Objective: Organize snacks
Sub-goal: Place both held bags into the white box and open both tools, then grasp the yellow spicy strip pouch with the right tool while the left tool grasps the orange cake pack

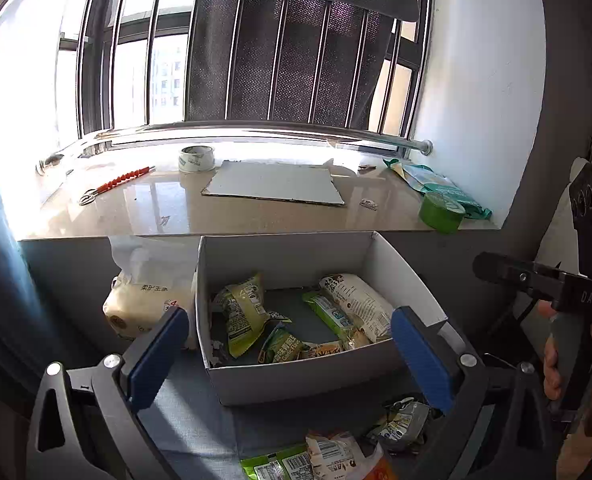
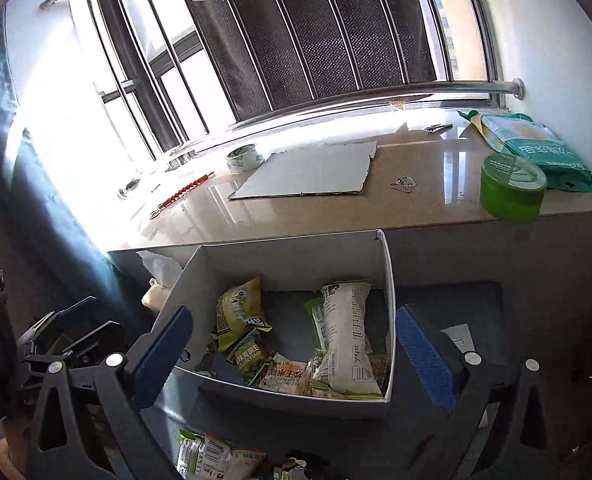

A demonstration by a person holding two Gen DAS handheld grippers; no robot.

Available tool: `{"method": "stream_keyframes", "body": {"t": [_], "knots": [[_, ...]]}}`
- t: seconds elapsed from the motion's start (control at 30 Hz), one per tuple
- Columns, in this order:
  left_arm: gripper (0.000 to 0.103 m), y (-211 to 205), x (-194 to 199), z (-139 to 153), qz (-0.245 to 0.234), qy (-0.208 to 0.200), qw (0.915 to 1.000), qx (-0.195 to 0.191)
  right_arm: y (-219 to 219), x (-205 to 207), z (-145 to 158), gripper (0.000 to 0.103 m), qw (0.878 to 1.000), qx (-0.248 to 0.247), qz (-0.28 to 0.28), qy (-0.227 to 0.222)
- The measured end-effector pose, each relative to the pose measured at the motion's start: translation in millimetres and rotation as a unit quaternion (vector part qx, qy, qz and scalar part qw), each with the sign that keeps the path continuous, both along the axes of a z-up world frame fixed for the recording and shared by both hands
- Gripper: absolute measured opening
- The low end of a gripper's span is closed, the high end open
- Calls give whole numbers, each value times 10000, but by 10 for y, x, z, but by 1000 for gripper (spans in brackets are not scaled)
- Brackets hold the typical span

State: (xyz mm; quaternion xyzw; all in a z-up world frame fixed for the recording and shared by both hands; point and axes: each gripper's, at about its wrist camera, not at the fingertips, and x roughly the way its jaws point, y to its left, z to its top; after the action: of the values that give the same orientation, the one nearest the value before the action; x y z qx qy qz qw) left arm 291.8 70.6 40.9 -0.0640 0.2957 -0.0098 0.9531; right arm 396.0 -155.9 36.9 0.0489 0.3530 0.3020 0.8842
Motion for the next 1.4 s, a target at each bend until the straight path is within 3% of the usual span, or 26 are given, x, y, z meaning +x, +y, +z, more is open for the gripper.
{"method": "stream_keyframes", "body": {"t": [0.1, 0.27, 0.5, 0.7, 0.8, 0.97, 1.17, 1.27, 1.33, 1.4], "knots": [[103, -142, -566, 56, 40, -200, 9997, 164, -123, -448, 85, 103, 9992, 34, 355, -189], [103, -346, -1429, 46, 167, -327, 9993, 55, -404, -1172, 89, 103, 9941, -55, 935, -539], [103, -598, -2183, -234, 655, -223, 9976, -17, -722, -1681, -118, 103, 9926, 9, 1177, -309], [103, -750, -2346, -447, 410, -39, 9990, -175, -892, -1906, -667, 103, 9943, -166, 1010, 282], [103, -775, -2357, -489, 231, -10, 9995, -236, -881, -1908, -1035, 103, 9920, -20, 835, 947], [103, -693, -2422, -518, -48, -48, 9993, -370, -719, -1834, -1482, 103, 9862, 200, 396, 1596], [103, -508, -2435, -646, -161, 59, 9973, -710, -505, -1588, -1788, 103, 9768, 409, 208, 2091], [103, -447, -2446, -726, -140, 126, 9963, -843, -425, -1437, -1929, 103, 9746, 257, 93, 2222], [103, -424, -2432, -764, -79, 176, 9961, -859, -406, -1389, -1924, 103, 9771, 423, 195, 2078], [103, -407, -2407, -809, -83, 252, 9956, -898, -352, -1325, -1981, 82, 9717, 423, 325, 2299]]}}
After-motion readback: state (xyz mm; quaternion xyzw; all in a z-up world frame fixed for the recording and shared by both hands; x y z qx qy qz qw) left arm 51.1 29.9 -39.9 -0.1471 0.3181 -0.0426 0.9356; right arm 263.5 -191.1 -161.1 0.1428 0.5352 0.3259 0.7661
